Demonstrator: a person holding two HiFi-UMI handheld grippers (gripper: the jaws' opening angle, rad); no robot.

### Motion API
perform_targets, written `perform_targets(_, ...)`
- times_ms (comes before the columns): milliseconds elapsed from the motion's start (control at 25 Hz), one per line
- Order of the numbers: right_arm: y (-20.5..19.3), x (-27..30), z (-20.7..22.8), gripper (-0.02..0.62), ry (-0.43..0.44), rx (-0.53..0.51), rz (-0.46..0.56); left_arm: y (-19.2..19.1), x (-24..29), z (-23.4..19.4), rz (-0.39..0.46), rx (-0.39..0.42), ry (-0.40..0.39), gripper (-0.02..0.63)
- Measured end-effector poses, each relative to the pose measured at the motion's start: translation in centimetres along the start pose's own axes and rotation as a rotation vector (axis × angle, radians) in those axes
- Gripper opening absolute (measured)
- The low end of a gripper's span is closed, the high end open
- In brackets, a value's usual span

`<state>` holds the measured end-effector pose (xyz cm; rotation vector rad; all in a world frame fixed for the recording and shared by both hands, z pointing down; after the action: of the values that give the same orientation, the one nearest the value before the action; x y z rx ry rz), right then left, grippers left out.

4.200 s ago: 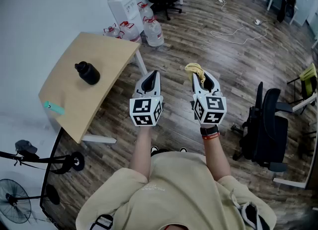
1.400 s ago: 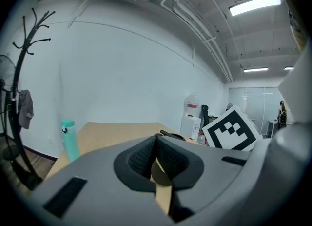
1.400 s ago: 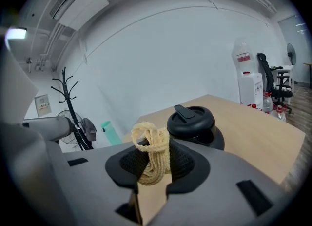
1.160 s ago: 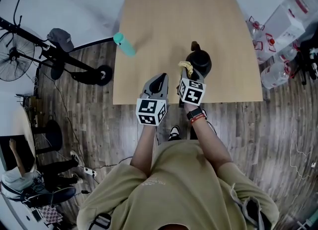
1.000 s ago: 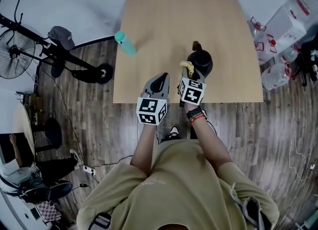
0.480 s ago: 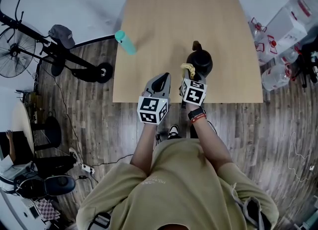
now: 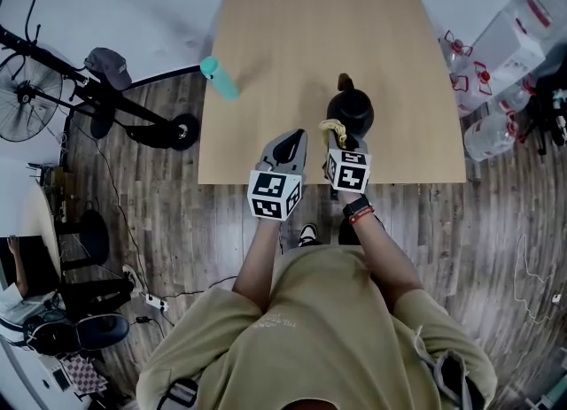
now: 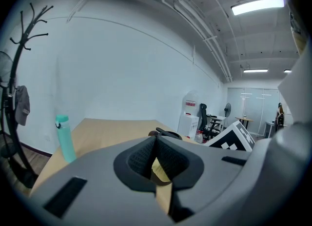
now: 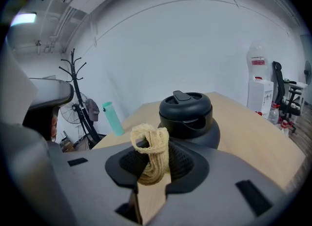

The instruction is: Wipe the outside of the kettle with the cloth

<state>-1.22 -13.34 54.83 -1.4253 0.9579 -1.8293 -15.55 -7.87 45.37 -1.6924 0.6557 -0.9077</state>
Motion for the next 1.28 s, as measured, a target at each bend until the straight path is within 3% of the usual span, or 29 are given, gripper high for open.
perform_targets(720,0.4,-0.3,3.9,0.112,0.193,-0.017,-0.067,-0.7,2.9,2.6,-0.025,-0.007,0.027,0.025)
perform_targets(1280,0.9,-0.7,6.9,0.117,0.310,-0.150,-0.096,-0.4,5.2,3.1,-0.022,-0.004,0.033,0.025)
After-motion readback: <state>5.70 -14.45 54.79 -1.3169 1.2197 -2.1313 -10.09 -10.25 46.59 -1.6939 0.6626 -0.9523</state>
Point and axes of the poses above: the fingertips, and each gripper's own axes: x forward along the fingers, z to its right, y out of its top, the point moved 8 cm from there along -x, backward along the fingers, and after that the axes turned 8 degrees about -y, right-handed, at the moved point
